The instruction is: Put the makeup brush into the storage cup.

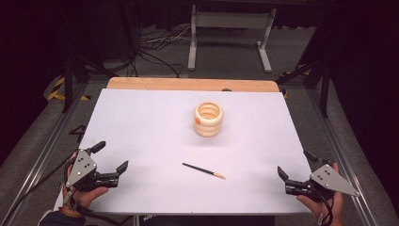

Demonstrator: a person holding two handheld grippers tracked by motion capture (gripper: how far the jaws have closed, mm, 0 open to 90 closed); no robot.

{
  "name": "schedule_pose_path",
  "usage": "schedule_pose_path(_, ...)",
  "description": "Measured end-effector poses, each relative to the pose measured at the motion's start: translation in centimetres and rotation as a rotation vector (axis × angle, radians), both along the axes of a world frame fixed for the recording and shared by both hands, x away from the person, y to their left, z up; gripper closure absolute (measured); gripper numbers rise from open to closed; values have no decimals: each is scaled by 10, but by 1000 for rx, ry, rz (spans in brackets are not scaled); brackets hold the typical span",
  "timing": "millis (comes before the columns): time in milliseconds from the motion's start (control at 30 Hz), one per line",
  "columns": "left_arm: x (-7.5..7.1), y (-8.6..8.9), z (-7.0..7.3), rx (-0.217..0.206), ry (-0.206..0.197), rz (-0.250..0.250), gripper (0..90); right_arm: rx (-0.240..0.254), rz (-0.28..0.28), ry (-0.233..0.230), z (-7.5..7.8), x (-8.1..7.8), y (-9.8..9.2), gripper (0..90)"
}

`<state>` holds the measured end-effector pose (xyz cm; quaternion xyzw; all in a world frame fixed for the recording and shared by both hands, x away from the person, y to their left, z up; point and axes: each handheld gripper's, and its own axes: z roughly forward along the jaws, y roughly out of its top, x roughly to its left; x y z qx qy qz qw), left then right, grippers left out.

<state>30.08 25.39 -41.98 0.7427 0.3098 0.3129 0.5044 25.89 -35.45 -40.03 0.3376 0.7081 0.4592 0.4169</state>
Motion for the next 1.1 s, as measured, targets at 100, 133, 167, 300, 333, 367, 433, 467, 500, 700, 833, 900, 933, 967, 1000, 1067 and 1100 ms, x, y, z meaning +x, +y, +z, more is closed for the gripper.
schedule_pose_path(100,2,-2,1,13,13,-16,50,2,-9,8,0,0,-2,29)
schedule_pose_path(133,2,-2,1,13,13,-16,51,2,-10,10,0,0,-2,29)
schedule_pose_path(167,2,-2,1,17,19,-25,51,2,-10,10,0,0,-2,29)
schedule_pose_path(300,5,-7,5,43,16,-40,58,-9,-5,19,-2,2,1,30)
schedule_pose_path(333,6,-8,7,50,10,-44,59,-13,-4,22,-2,2,1,32)
schedule_pose_path(367,7,-11,9,58,14,-51,64,-16,-8,18,-2,2,2,33)
schedule_pose_path(433,9,-15,13,79,23,-77,64,-12,-12,16,-2,3,2,34)
schedule_pose_path(467,14,-23,17,120,55,-116,60,-12,-19,20,-2,3,2,34)
schedule_pose_path(500,14,-23,17,120,55,-116,50,-12,-19,20,-2,3,2,34)
schedule_pose_path(700,25,-51,23,177,83,-197,64,-3,-26,23,-3,5,-1,37)
schedule_pose_path(833,30,-64,21,215,94,-230,63,2,-24,28,-4,6,-1,37)
schedule_pose_path(900,32,-71,21,225,100,-253,61,0,-24,27,-4,6,-1,37)
schedule_pose_path(933,33,-76,21,224,101,-264,60,1,-23,29,-4,6,-1,37)
schedule_pose_path(967,34,-78,22,223,103,-270,61,0,-22,30,-5,6,0,37)
schedule_pose_path(1000,34,-81,22,222,104,-276,60,0,-20,31,-5,6,0,37)
schedule_pose_path(1067,36,-88,22,226,104,-295,61,-3,-21,36,-6,7,0,37)
schedule_pose_path(1100,36,-90,22,229,104,-299,62,-3,-20,38,-7,7,0,38)
